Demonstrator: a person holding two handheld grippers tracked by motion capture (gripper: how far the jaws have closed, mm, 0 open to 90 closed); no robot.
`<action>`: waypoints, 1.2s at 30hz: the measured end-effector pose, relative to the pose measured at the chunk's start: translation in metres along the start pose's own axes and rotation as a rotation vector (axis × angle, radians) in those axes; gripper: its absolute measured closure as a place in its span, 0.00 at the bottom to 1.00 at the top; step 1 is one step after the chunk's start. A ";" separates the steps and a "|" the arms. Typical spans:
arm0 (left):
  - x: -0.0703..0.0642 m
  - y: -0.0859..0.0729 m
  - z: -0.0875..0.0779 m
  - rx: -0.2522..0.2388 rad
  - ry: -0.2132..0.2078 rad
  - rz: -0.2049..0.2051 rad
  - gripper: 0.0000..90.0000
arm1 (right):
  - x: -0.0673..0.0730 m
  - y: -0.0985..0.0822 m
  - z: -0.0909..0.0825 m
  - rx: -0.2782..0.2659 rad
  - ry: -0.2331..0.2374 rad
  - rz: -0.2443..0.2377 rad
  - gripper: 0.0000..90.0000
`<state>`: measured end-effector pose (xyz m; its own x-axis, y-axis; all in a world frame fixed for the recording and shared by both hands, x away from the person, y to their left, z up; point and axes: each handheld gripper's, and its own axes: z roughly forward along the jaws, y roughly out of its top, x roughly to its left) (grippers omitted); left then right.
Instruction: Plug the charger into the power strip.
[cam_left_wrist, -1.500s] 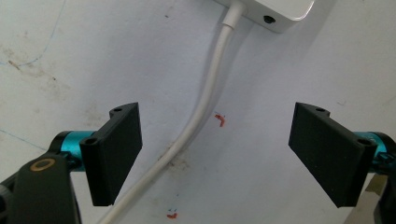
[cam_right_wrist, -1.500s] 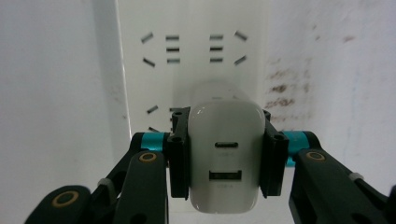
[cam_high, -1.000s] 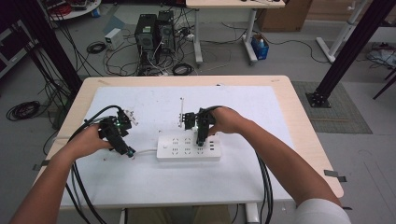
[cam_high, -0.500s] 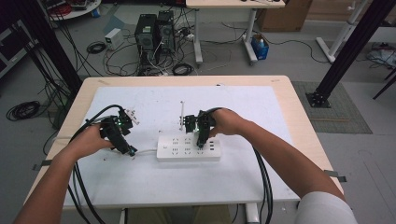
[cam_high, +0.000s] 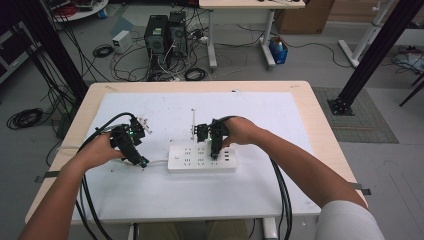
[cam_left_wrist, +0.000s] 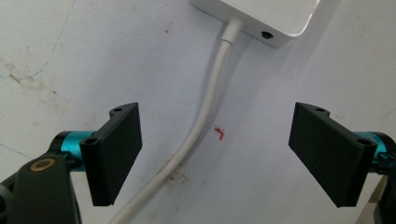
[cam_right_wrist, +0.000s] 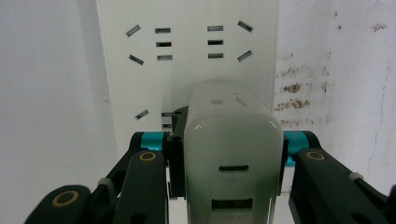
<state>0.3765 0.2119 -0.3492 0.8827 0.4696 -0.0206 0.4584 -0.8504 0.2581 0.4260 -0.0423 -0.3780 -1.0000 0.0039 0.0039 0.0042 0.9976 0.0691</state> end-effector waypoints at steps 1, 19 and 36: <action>0.000 0.000 -0.001 0.000 0.002 0.010 0.19 | 0.000 0.000 0.000 -0.002 0.000 -0.003 0.69; -0.003 0.003 0.001 0.006 -0.002 0.022 0.19 | 0.005 0.004 -0.001 0.031 -0.028 -0.017 0.69; -0.004 0.000 0.004 -0.011 -0.007 0.008 0.19 | 0.006 0.007 0.001 0.059 -0.035 -0.017 0.69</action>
<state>0.3735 0.2087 -0.3526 0.8870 0.4610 -0.0252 0.4501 -0.8514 0.2691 0.4205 -0.0348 -0.3783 -0.9994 -0.0114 -0.0319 -0.0117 0.9999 0.0095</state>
